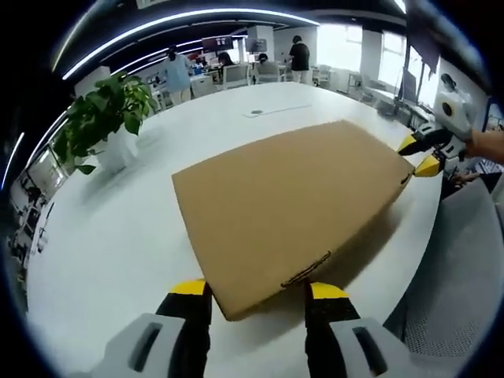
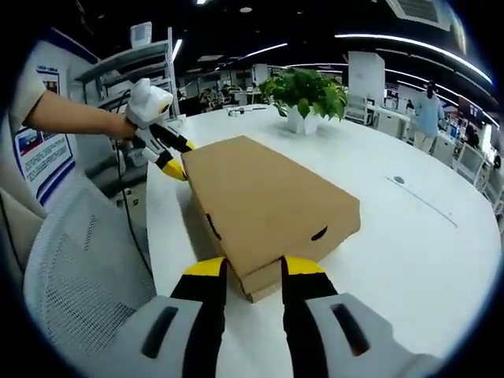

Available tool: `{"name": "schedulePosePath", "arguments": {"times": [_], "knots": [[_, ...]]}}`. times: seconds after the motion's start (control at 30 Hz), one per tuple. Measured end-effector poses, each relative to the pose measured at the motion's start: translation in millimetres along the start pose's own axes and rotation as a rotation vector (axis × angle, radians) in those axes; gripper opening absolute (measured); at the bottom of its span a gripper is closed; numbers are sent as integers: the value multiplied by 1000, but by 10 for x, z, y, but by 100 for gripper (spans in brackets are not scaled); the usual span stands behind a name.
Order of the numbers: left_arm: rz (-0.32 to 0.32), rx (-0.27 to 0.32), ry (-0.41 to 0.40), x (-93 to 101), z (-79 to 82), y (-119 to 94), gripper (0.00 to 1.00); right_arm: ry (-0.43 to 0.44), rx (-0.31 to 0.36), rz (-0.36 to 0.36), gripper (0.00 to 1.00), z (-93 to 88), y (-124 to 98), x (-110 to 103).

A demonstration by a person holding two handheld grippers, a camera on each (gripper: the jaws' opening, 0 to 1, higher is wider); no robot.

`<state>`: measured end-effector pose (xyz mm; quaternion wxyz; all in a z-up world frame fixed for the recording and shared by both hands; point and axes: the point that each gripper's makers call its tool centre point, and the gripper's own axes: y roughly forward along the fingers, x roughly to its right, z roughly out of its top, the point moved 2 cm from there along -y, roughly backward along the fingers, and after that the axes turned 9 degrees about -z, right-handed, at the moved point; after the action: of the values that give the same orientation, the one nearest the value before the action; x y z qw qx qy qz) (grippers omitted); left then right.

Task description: Operate the shoe box by opening the lid, removing the specified soft item, and placing it in the target area until the item is outside and the box remains undamaged.

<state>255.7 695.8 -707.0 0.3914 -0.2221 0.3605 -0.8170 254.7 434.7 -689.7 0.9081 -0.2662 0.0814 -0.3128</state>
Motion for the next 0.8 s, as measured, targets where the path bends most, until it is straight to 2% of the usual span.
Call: {"name": "schedulePosePath", "arguments": {"times": [0.27,0.63,0.8], "knots": [[4,36,-39,22,-33,-26,48,7,27,-40,25,-14,14,-1],[8,52,-47,44,-54,-62,48,29,18,-53,23,-59,23,-16],[3,56,-41,73,-55,-56,51,32,3,-58,20,-120,20,-33]]}}
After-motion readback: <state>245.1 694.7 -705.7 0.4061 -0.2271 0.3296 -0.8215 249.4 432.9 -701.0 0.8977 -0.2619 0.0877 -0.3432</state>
